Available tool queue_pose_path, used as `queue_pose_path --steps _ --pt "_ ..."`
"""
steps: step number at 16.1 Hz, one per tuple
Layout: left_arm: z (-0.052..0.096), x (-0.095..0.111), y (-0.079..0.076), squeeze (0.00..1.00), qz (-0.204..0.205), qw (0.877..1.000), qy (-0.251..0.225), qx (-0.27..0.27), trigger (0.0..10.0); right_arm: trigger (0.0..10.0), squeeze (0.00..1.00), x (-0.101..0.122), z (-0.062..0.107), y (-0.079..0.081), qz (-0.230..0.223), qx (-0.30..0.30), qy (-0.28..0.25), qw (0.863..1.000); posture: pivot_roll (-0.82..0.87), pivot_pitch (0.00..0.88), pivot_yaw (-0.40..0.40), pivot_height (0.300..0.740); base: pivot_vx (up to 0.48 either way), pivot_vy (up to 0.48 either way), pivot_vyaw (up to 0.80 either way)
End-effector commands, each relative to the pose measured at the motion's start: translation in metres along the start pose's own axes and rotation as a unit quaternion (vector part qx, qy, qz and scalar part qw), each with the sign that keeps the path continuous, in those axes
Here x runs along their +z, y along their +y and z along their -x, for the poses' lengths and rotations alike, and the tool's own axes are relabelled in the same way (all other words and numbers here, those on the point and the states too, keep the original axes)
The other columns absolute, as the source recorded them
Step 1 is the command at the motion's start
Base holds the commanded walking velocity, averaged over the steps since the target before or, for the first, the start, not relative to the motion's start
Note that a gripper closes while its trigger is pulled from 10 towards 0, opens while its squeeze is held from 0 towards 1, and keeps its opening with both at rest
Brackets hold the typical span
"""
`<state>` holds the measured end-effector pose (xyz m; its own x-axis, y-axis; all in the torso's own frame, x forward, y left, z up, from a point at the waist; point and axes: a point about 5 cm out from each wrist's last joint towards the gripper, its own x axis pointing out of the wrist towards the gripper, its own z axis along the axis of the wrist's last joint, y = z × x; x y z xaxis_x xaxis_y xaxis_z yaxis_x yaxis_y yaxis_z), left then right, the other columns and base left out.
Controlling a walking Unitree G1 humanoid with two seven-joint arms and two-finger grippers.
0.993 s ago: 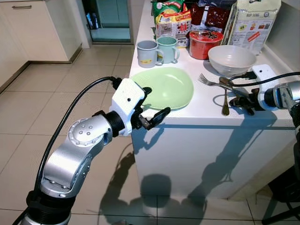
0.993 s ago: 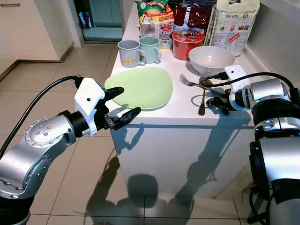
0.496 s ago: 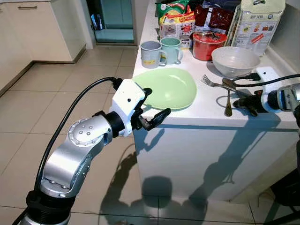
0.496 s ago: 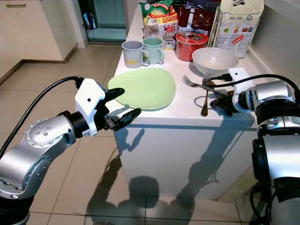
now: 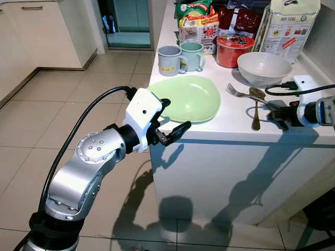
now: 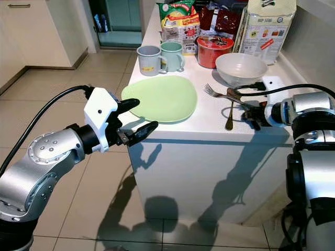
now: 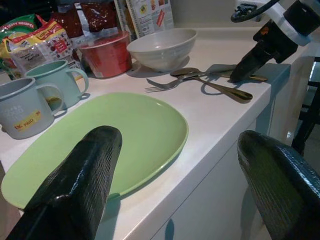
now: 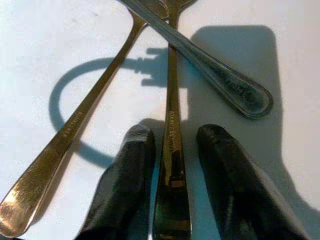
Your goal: Setting the table
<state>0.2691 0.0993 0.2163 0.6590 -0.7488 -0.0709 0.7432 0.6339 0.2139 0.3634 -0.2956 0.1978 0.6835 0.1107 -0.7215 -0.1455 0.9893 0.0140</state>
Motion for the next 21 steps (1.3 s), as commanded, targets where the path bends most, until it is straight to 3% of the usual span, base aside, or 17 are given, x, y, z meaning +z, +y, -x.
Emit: queue_pose_path --steps 1,14,19,21 --pt "-0.002 0.005 0.000 0.00 -0.010 1.000 -0.003 -0.008 10.0 0.0 0.00 -0.016 -0.006 -0.002 -0.014 0.000 0.037 0.999 0.03 0.000 0.050 0.740 0.000 0.000 0.00" --pt "-0.003 0.008 0.001 0.00 -0.014 1.000 -0.004 -0.008 10.0 0.0 0.00 -0.019 -0.005 -0.005 -0.013 0.000 0.041 0.999 0.04 0.000 0.051 0.740 0.000 0.000 0.00" --pt "0.000 0.010 0.004 0.00 -0.016 1.000 -0.005 0.003 10.0 0.0 0.00 -0.007 0.000 0.002 -0.020 0.043 0.018 0.999 0.05 0.000 0.042 0.740 0.000 0.000 0.00" --pt "0.001 0.010 0.003 0.00 -0.016 1.000 -0.004 0.005 10.0 0.0 0.00 0.003 0.006 0.005 0.000 0.069 0.007 0.998 0.05 0.000 0.043 0.740 0.000 0.000 0.00"
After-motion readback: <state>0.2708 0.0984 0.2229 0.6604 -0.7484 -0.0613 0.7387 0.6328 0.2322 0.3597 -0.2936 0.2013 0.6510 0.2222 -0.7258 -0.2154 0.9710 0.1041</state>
